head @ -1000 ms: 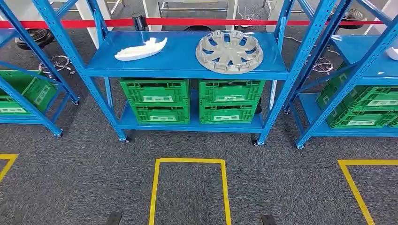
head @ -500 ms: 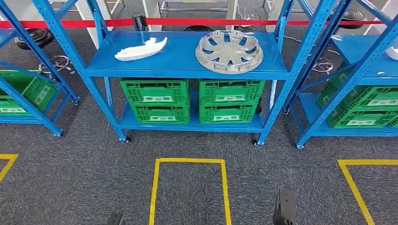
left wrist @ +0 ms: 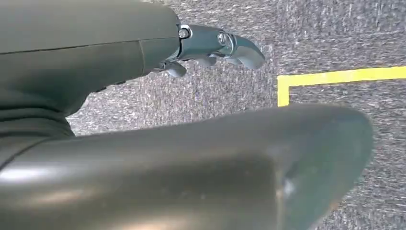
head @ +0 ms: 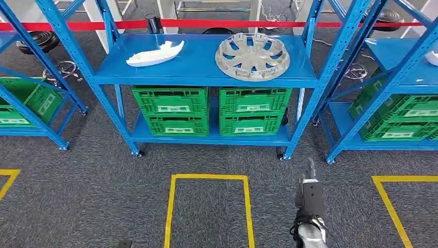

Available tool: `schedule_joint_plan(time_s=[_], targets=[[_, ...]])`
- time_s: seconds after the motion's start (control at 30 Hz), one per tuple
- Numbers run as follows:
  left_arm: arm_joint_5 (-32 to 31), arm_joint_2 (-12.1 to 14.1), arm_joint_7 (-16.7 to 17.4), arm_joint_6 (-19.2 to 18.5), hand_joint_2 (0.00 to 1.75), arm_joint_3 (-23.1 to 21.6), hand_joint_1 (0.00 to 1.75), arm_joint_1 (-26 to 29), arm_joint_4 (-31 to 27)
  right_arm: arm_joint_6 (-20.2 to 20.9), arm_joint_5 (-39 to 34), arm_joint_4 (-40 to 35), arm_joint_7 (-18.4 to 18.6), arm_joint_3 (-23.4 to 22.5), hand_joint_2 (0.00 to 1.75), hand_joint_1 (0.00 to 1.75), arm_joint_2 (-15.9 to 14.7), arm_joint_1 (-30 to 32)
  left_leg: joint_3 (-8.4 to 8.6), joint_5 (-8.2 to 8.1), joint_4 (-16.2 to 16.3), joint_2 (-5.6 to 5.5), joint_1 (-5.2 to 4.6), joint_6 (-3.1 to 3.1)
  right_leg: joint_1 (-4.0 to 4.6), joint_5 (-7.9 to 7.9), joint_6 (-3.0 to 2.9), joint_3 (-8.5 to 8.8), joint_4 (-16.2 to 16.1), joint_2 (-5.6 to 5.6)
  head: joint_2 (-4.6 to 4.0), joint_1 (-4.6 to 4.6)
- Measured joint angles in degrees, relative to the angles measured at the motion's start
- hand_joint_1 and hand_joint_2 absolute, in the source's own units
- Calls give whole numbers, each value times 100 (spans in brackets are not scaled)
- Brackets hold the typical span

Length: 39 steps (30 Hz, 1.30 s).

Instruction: Take the parts from the cabinet and place them on the table.

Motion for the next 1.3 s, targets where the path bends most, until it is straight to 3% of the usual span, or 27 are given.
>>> schedule_joint_plan(time_s=[0.17,0.2,0.3,0.33,0.4,0.43,0.47,0.5,0.57,0.6,0.63,0.77,0.8,0.9,0.93,0.97,1.0,1.07,1.1,1.13,1.2,1.23,1.27,1.3], targets=[[-57,-4,2,15,0,9,0,20,15,-129,-37,-925,4,403,175,0,4,309,-26,-24,44,-6,-24,46,-43,20,36,-6,-15,-10,0,0],[-59,-4,2,17,0,9,0,20,18,-127,-50,-995,4,418,0,0,7,340,-33,-20,46,-6,-35,57,-50,26,48,-10,-20,-10,0,0],[-64,-61,2,18,0,9,0,18,24,-122,-98,-1239,4,467,0,0,0,437,44,74,-104,10,45,134,-33,-99,102,-76,162,-2,0,0],[-68,-61,0,18,0,9,0,17,24,-135,-100,-1420,2,508,0,0,2,461,29,80,-106,20,53,143,-32,-331,102,-256,511,2,0,50],[-70,-61,-18,20,0,11,0,17,26,-197,-103,-1549,7,532,0,0,0,579,1,77,-103,28,57,148,-60,-782,126,-754,1518,1,0,70],[-70,-68,-28,20,0,11,0,21,28,-256,-100,-1576,11,532,0,0,0,637,-6,76,-96,21,63,145,-73,-814,139,-903,1795,1,0,72],[-70,-74,-42,20,0,13,0,26,31,-324,-92,-1582,11,532,0,0,2,664,-5,72,-85,12,77,131,-88,-695,152,-891,1741,1,0,74],[-70,-85,-46,20,0,15,0,27,33,-391,-83,-1586,13,532,0,0,2,672,-3,57,-62,3,97,98,-106,-457,166,-739,1419,1,0,74],[-70,-98,-59,20,0,18,0,22,33,-609,-24,-1617,13,532,0,0,4,663,-12,-4,44,-11,143,-3,-154,44,213,-242,396,-5,0,87],[-70,-87,-59,22,0,22,0,19,33,-680,13,-1613,15,532,0,0,11,649,-54,-48,118,-20,103,-72,-136,-66,218,-171,223,21,0,123],[-72,-90,-63,26,0,26,0,11,33,-757,35,-1615,13,539,0,0,35,665,-79,-60,151,-23,97,-112,-137,-48,81,-210,243,59,0,127],[-112,-92,-68,35,0,29,0,17,35,-907,16,-1617,15,539,0,0,70,681,-94,-50,114,-25,146,-252,-122,-28,-105,-257,257,46,0,55],[-114,-94,-68,35,0,29,0,15,35,-916,15,-1619,13,539,0,0,85,676,-164,-192,304,-18,145,-248,-116,-27,-141,-254,253,42,0,33],[-118,-101,-59,57,0,29,0,18,35,-975,20,-1623,13,545,0,0,111,687,-807,-821,1673,-21,112,-241,-68,-31,-199,-265,255,25,0,-59],[-118,-101,-66,74,0,29,0,26,37,-999,31,-1624,13,545,0,0,114,696,-952,-871,1960,-21,103,-224,-47,-35,-207,-263,257,24,0,-66],[-118,-101,-101,94,0,31,0,34,42,-1008,37,-1637,13,552,0,0,114,707,-952,-772,1937,-21,88,-195,-34,-38,-214,-256,258,25,0,-70],[-118,-101,-142,112,0,33,0,34,44,-1021,44,-1674,15,567,0,0,114,720,-832,-569,1662,-22,70,-160,-23,-40,-215,-249,262,30,0,-77],[-112,-101,-162,133,0,35,0,24,42,-977,29,-1752,13,615,0,0,116,719,-322,-37,587,-24,26,-58,-3,-48,-214,-218,261,37,0,-92],[-109,-96,-162,138,0,37,0,18,42,-924,4,-1781,13,648,0,0,120,720,-166,-44,255,-25,-4,-2,-3,-53,-204,-219,258,37,0,-96],[-98,-96,-164,142,0,37,0,11,42,-894,-2,-1803,13,665,0,0,125,721,-159,-48,183,-13,-24,-16,26,-54,-168,-242,275,44,0,-94],[-70,-96,-194,164,0,48,0,20,42,-868,20,-1907,13,731,0,0,127,748,-189,-43,200,-23,-51,-1,-3,-30,-87,-246,242,33,0,-94],[-57,-96,-199,175,0,65,0,27,44,-805,-10,-1975,13,766,0,0,127,753,-190,-28,184,-25,-56,30,-7,-14,-55,-235,214,32,0,-96],[-55,-105,-201,181,0,90,0,24,42,-690,-83,-2050,11,790,0,0,127,754,-142,18,96,-20,11,89,17,-31,-15,-240,226,30,0,-87],[-53,-105,-214,186,0,103,0,21,42,-585,-149,-2100,11,799,0,0,125,759,-126,24,61,-18,9,115,18,-118,5,-286,350,28,0,-72]])
